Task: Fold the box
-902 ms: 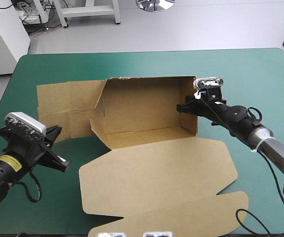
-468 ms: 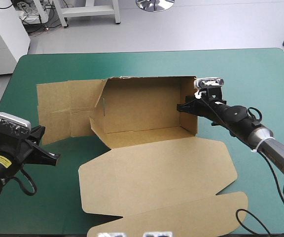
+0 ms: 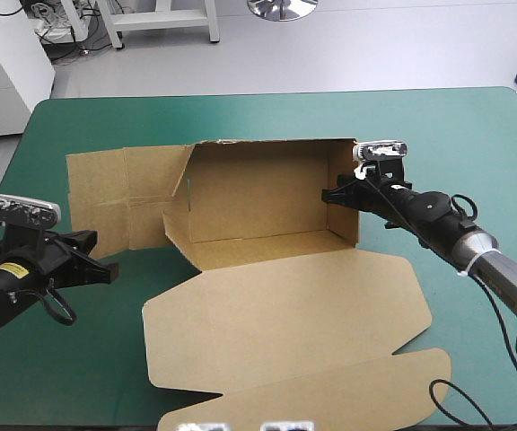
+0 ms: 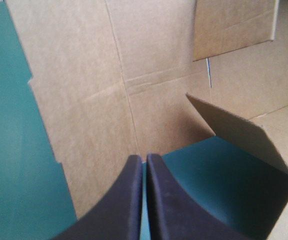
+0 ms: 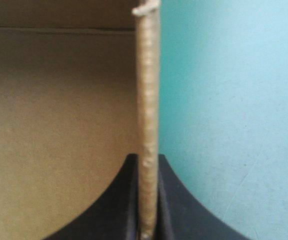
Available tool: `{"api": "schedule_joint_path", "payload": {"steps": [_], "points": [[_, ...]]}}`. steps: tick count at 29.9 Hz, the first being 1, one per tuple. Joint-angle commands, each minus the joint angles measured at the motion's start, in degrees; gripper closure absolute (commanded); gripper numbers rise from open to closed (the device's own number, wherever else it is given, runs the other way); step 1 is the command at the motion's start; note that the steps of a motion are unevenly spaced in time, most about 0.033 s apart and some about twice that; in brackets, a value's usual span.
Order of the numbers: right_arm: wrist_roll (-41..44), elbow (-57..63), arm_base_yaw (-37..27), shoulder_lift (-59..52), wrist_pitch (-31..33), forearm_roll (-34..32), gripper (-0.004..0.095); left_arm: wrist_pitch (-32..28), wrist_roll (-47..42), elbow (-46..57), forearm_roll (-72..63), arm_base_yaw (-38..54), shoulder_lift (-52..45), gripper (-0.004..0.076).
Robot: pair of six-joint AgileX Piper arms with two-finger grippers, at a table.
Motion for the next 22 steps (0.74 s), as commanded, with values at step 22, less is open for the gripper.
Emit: {"api": "schedule_joint_path", "payload": {"steps": [22], "points": [[12.42,-0.47,-0.75,-0.26,6.97,-13.06,0.0925,7.38,16.55,-1.72,-44.08,28.69,11.09,0.0712]]}}
